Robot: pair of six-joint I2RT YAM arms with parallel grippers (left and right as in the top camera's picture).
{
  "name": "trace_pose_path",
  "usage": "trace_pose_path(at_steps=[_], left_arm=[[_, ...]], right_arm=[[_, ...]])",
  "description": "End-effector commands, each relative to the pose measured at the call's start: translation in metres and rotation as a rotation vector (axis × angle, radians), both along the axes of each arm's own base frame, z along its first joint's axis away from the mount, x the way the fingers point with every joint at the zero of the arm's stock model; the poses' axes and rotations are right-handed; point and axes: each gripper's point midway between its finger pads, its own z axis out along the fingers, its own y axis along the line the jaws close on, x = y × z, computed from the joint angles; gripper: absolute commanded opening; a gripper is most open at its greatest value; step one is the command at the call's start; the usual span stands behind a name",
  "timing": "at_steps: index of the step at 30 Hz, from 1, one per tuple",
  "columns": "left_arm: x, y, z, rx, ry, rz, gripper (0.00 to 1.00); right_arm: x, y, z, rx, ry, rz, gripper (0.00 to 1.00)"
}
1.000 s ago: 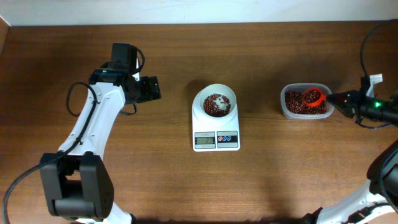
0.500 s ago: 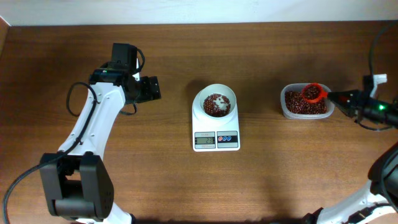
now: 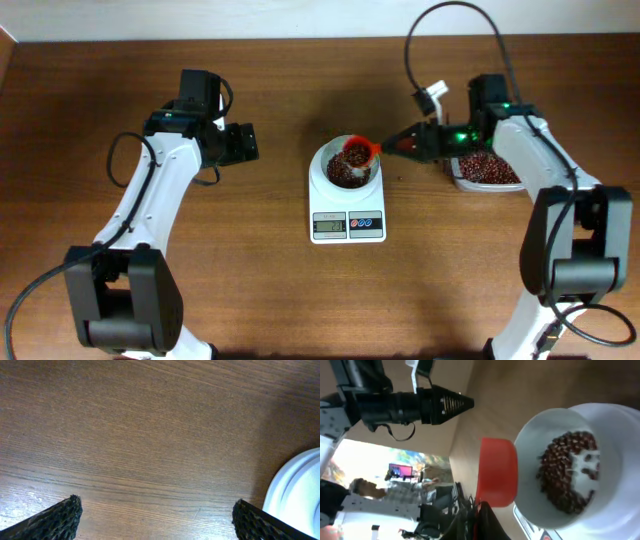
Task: Scoop item into bowl and weigh 50g on scale
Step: 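Move the scoop over the bowl and pour beans slowly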
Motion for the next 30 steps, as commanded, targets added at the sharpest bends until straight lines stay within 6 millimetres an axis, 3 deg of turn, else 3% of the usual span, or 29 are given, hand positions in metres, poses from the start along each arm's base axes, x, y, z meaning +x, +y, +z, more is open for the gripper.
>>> trace_pose_path(at_steps=[1,5,7,12,16,18,23,25,30], left_arm=[[0.001,0.002,-0.001,0.002,0.002,0.008,0.99],[0.001,0.002,-0.001,0.002,0.002,0.008,0.99],[0.001,0.002,-0.001,0.002,0.002,0.008,0.99],[0.001,0.002,-0.001,0.002,0.002,0.008,0.99],[0.001,0.002,-0.001,0.002,0.002,0.008,0.99],[0.001,0.002,-0.001,0.002,0.002,0.008,0.99],[0.001,0.002,-0.001,0.002,0.002,0.008,0.99],[0.001,0.002,-0.001,0.002,0.002,0.008,0.99],[0.001,0.002,-0.001,0.002,0.002,0.008,0.99]], right_arm=[[0.011,0.006,-0.002,-0.030,0.008,-0.021,0.04],[0.022,-0.004,-0.024,-0.176,-0.028,-0.071,0.04],[0.025,-0.004,-0.023,-0.177,-0.059,-0.067,0.04],[0.033,-0.014,0.010,-0.303,-0.102,-0.116,0.04],[0.032,-0.007,0.008,-0.484,-0.168,-0.129,0.04],[0.034,0.004,0.016,-0.541,-0.214,-0.119,0.04],[0.029,0.002,0.036,-0.755,-0.265,-0.108,0.04],[0.026,0.008,0.046,-0.752,-0.282,-0.095,0.04],[0.022,0.011,0.048,-0.729,-0.269,-0.080,0.04]])
